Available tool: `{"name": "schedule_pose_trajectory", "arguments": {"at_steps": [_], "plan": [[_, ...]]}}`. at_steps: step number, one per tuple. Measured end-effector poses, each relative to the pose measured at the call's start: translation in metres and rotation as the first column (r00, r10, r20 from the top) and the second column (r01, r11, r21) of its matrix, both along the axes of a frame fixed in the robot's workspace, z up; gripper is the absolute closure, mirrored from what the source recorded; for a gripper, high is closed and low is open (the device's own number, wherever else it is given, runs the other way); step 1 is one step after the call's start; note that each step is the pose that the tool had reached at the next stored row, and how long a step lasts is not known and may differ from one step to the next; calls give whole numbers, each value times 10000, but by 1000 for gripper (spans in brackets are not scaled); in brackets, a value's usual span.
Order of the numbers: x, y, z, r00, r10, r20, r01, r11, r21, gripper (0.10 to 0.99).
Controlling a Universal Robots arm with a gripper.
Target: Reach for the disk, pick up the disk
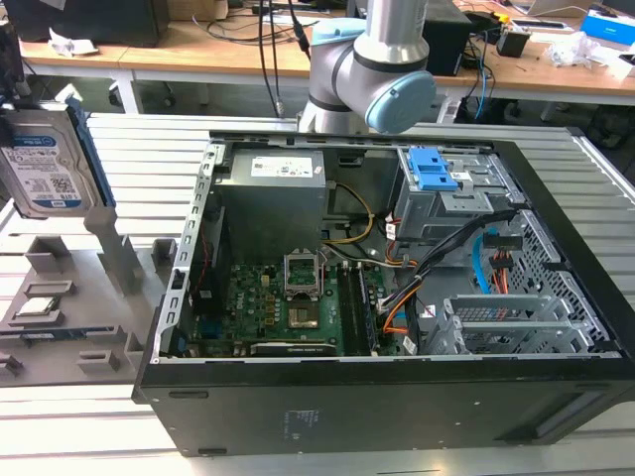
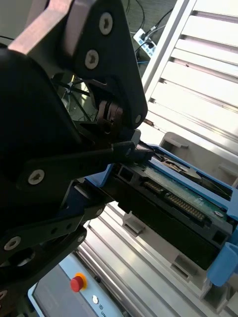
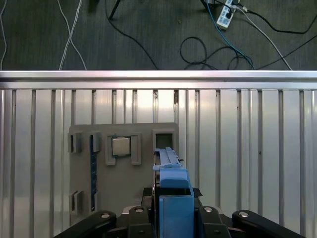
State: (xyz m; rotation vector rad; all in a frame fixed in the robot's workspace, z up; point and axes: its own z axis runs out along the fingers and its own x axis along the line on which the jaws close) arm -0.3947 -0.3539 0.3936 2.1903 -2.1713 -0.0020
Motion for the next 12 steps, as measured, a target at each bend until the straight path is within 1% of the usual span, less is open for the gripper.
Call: {"name": "schedule_pose_trajectory", "arguments": {"at_steps": [6,7,9,12], "plan": [[19,0,119,10000,0,-7,0,10000,0,722],[24,0,148,10000,0,-8,0,10000,0,722],[29,0,180,10000,0,-11,0,10000,0,722],[47,0,288,10000,0,-17,0,10000,0,722]]}}
